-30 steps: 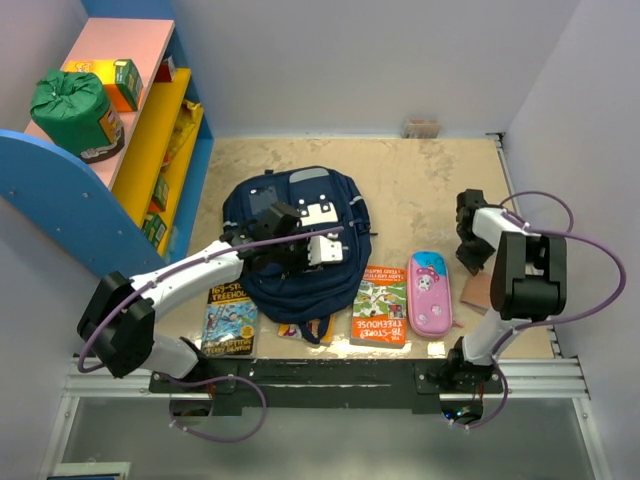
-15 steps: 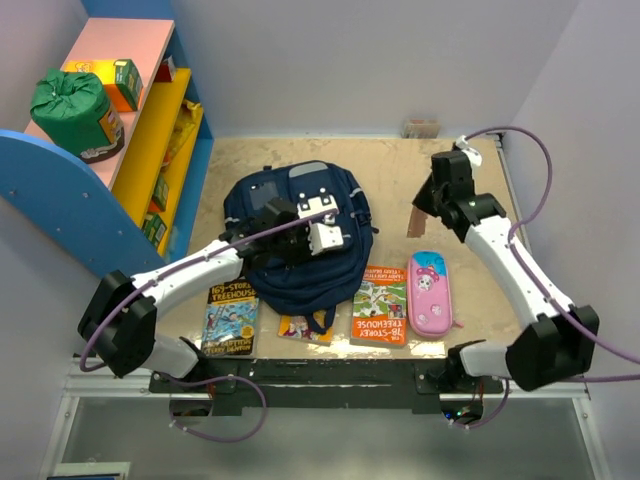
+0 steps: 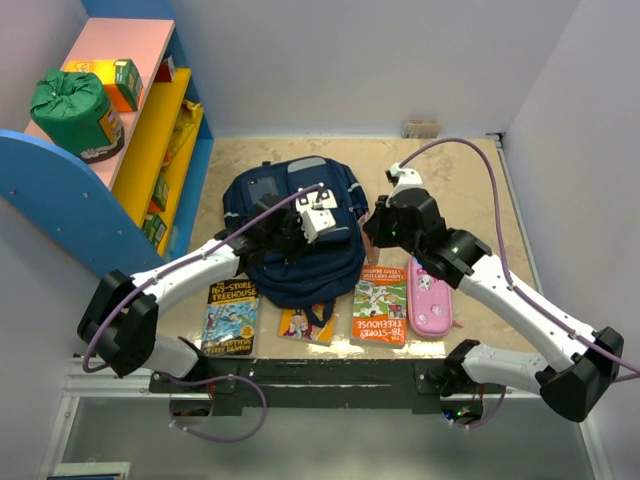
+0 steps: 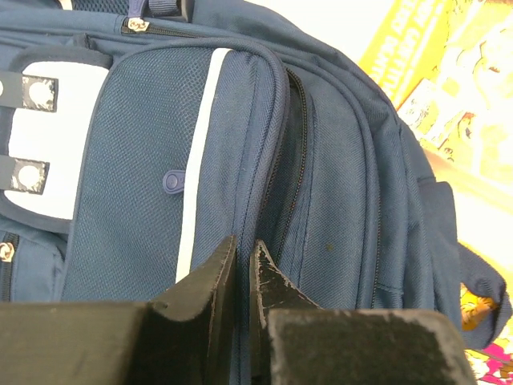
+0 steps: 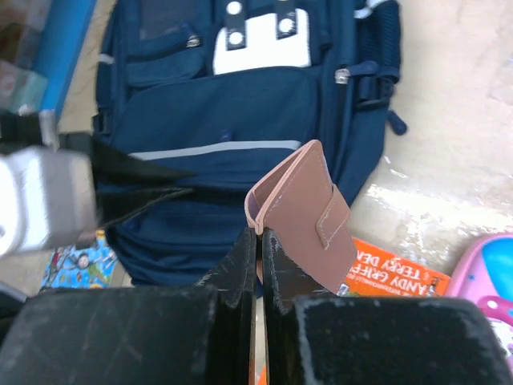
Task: Pack the student bag
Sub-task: Pick up the personal item from the center of the board, then place the personal item in the student bag.
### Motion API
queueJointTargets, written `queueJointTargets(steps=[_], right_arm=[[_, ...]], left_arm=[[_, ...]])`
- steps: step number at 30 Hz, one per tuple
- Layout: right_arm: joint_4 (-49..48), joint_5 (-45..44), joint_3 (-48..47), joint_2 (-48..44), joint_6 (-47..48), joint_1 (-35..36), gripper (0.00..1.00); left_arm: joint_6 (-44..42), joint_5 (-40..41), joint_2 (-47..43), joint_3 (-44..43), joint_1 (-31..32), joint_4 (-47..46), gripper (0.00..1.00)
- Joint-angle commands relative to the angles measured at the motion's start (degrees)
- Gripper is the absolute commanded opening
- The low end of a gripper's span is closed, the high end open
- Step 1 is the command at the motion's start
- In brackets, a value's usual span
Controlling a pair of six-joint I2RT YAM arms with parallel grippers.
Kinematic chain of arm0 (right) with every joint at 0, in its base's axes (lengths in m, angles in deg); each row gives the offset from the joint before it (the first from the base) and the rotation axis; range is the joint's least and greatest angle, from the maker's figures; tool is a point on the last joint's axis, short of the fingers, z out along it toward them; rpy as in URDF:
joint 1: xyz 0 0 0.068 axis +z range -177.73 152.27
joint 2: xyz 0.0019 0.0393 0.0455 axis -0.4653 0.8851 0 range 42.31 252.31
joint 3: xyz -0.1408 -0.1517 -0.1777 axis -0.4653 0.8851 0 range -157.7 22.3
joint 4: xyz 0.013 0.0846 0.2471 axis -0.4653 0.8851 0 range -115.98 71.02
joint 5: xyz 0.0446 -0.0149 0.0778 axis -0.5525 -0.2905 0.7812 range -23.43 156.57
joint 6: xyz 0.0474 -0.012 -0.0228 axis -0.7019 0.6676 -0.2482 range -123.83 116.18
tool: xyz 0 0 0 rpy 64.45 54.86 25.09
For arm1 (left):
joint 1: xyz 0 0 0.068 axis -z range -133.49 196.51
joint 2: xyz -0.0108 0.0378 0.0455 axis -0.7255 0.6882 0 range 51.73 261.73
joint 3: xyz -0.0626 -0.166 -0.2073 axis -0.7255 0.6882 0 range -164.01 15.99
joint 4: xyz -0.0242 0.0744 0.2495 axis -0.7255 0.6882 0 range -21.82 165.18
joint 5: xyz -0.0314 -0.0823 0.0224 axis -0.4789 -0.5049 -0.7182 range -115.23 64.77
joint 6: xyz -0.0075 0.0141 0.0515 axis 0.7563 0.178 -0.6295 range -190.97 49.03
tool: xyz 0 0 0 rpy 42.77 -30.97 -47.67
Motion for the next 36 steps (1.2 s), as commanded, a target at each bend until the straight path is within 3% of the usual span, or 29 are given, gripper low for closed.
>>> queueJointTargets(steps=[1, 5, 13, 18, 22, 27, 36], right_arm=[[-8.62, 0.89, 1.37, -3.27, 2.47, 2.50, 0.00], [-14.77, 5.63, 4.01, -4.59, -1.55, 2.94, 0.00], [-39.55, 16.17, 16.92, -7.23, -19.40, 3.03, 0.00], [-48.08, 17.33, 22.80, -8.63, -28.10, 2.86, 0.00], [-55.82, 18.21, 28.43, -9.51, -35.04, 1.28, 0.00], [-69.42, 21.37, 36.33, -6.18, -45.42, -3.11, 0.00], [-80.08, 23.66, 41.10, 2.60, -53.07, -10.41, 0.00]], left_arm=[[5.72, -4.34, -1.47, -3.91, -0.80, -1.86, 0.11], [8.01, -6.09, -1.38, -5.31, -1.07, -1.16, 0.11], [10.82, -5.41, -1.29, -8.13, -1.16, -0.28, 0.12], [14.68, -1.89, -1.20, -8.66, -1.50, -1.51, 0.10], [18.72, -3.98, -0.68, -8.57, -2.91, -3.87, 0.08], [23.91, -5.22, -0.15, -10.24, -4.40, -4.67, 0.07], [25.85, -5.57, -0.76, -11.65, -4.58, -3.27, 0.05]])
